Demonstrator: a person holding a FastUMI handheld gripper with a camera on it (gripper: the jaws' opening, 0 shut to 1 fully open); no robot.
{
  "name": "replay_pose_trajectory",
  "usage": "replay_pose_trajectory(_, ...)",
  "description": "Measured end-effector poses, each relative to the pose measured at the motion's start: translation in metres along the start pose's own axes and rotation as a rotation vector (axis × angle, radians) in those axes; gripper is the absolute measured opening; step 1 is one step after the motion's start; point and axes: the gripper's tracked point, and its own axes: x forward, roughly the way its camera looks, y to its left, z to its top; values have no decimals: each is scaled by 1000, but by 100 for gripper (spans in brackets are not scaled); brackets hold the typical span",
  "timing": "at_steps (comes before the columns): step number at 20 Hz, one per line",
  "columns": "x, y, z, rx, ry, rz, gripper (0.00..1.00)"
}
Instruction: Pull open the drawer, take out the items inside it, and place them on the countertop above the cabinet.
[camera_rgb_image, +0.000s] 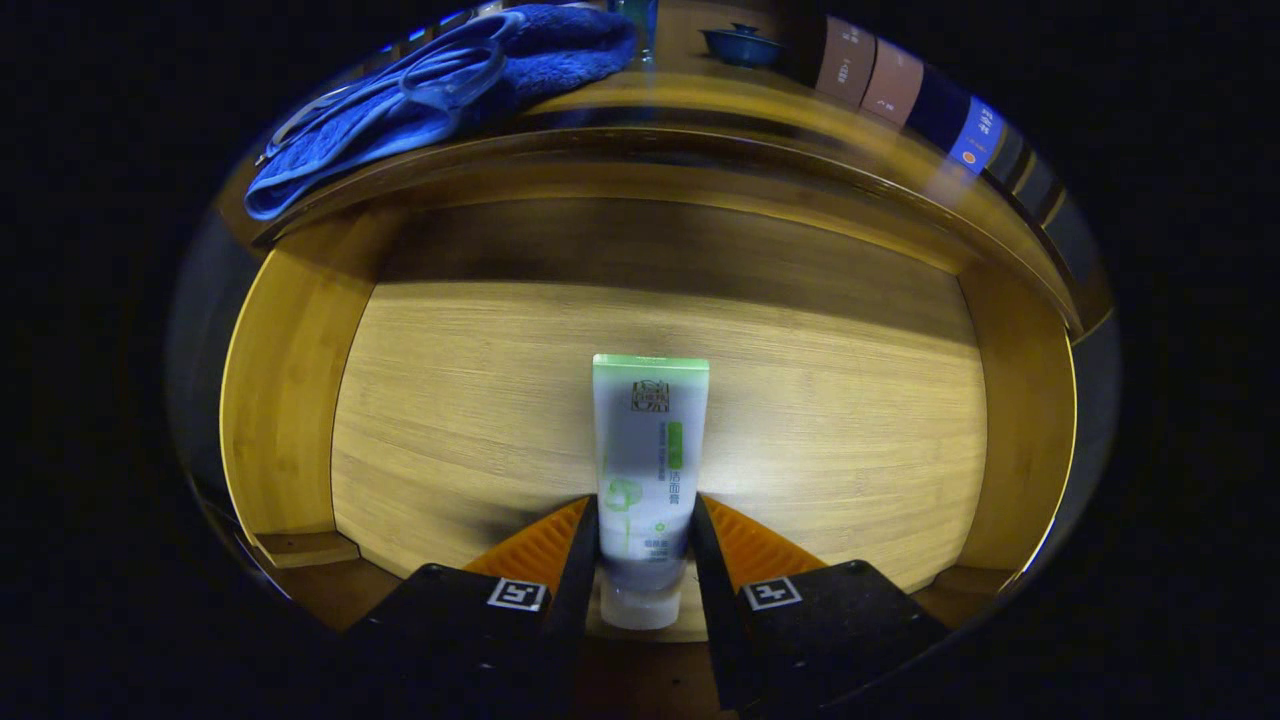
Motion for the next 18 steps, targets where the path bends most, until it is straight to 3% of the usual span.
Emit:
replay_pose_trajectory(2,-2,1,0,-4,-8,9,48)
replay_pose_trajectory(3,-2,0,2,-6,-15,11,48)
replay_pose_trajectory(5,-3,0,5,17,-26,21,36)
replay_pose_trajectory(12,-29,2,2,-10,-97,43,36)
replay_pose_trajectory(18,-106,-8,20,23,-268,68,36)
